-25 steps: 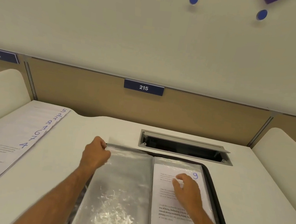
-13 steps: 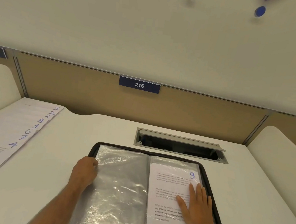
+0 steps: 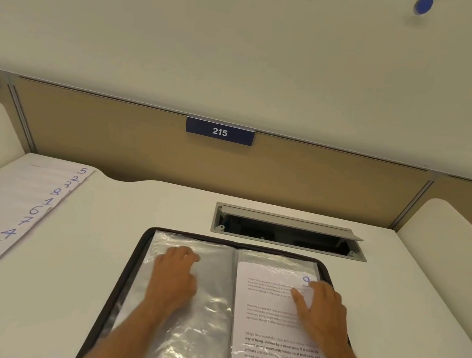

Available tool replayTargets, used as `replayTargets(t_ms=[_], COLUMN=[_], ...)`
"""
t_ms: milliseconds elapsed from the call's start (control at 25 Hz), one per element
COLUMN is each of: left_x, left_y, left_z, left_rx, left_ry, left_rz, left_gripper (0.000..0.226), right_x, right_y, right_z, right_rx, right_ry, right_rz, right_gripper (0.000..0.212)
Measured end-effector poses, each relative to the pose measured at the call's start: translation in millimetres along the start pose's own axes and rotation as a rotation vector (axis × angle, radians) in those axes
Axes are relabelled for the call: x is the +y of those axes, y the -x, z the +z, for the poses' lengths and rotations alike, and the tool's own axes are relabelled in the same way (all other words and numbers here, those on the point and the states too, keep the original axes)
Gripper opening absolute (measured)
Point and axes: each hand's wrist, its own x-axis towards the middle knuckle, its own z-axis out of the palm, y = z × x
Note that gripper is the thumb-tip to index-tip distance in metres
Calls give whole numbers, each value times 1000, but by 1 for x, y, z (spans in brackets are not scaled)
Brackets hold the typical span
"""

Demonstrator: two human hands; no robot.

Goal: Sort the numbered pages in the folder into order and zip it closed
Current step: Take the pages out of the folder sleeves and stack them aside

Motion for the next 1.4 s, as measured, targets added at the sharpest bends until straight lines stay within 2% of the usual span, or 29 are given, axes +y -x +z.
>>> replayTargets(t_ms=[120,240,360,480,600,760,840,1080,1160,1280,1360,1400], left_x=[49,66,62,61,60,61,62,60,60,62,62,62], left_y=[3,-1,1,5,5,6,6,6,6,5,4,4], left_z=[23,48,69,73,76,76,74,77,77,77,71,69], left_rx=[-121,-278,-226,-221,-226,-212,-210,-221,-212,-207,-246,-231], left_ry=[18,-72,-117,-79,-52,-86,-74,-78,-65,-52,-57,-72], left_rz=[55,40,35,62,71,59,55,42,56,46,41,51], left_gripper=[52,83,98,95,92,92,93,94,94,96,99,101], right_x=[-12,-14,-9,-7,-9,-11,-11,-19,-23,-27,-31,-33], right_y=[-28,-54,-67,-75,-79,-84,-87,-95,-96,-97,-98,-99], right_z=[-8,-10,-9,-10,-12,-15,-14,-10,-11,-15,-19,-20], right_rx=[-65,-131,-97,-78,7,75,67,-202,-200,-145,-163,-183], right_ry=[-132,-240,-439,-515,-558,-590,-559,-20,81,111,144,142], right_rz=[147,232,266,333,363,295,269,-4,-77,-152,-199,-219], right_gripper=[66,76,74,76,66,33,27,57,50,24,7,9])
